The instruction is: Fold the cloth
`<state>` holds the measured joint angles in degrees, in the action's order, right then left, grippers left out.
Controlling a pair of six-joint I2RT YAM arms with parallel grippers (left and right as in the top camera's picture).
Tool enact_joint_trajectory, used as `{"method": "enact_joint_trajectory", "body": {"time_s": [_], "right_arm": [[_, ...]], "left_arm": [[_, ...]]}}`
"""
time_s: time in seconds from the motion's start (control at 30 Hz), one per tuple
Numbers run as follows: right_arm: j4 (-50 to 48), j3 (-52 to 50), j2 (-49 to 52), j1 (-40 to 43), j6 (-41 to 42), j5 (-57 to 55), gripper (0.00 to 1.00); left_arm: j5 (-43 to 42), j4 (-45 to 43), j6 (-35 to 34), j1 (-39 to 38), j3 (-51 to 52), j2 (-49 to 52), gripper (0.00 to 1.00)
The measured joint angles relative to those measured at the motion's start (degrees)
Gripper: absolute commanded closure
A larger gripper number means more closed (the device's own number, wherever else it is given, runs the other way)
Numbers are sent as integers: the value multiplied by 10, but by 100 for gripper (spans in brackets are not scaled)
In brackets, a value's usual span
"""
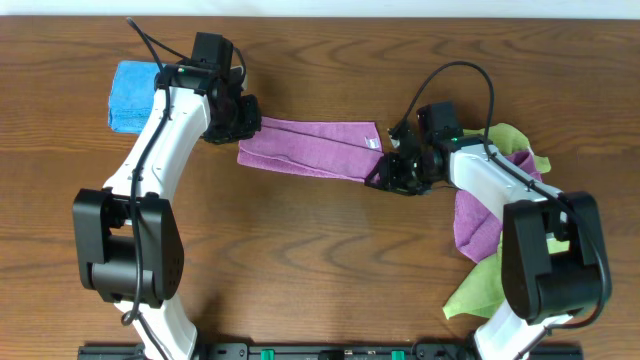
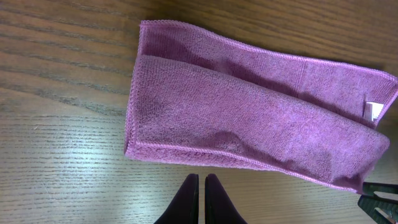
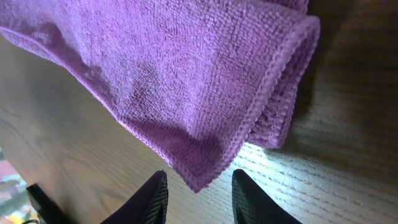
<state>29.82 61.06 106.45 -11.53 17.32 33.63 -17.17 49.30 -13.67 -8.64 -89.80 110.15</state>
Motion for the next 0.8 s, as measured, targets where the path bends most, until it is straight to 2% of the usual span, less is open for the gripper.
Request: {"method": "enact_joint_trajectory", "body": {"time_s": [0.23, 0.3, 0.4, 0.6, 0.63, 0.67, 0.7, 0.73, 0.8], "right_arm": [[-20, 0, 4, -10, 24, 0, 68], [-23, 0, 10, -11, 30, 0, 77], [-30, 0, 13, -11, 42, 1, 96], [-36, 0, 13, -11, 46, 3, 99], [-36, 0, 13, -11, 47, 3, 91], [-35, 0, 13, -11, 46, 5, 76], [-30, 0, 13, -11, 50, 6, 65], [-22, 0, 13, -11, 51, 7, 59], [-3, -1, 13, -9, 51, 9, 53]], "left_arm": [[0, 0, 0, 0, 0, 0, 93], [0, 0, 0, 0, 0, 0, 93], [0, 0, 0, 0, 0, 0, 93], [0, 0, 0, 0, 0, 0, 93], [0, 0, 0, 0, 0, 0, 93], [0, 0, 0, 0, 0, 0, 93], [0, 0, 0, 0, 0, 0, 94], [0, 0, 0, 0, 0, 0, 94], [0, 0, 0, 0, 0, 0, 93]]}}
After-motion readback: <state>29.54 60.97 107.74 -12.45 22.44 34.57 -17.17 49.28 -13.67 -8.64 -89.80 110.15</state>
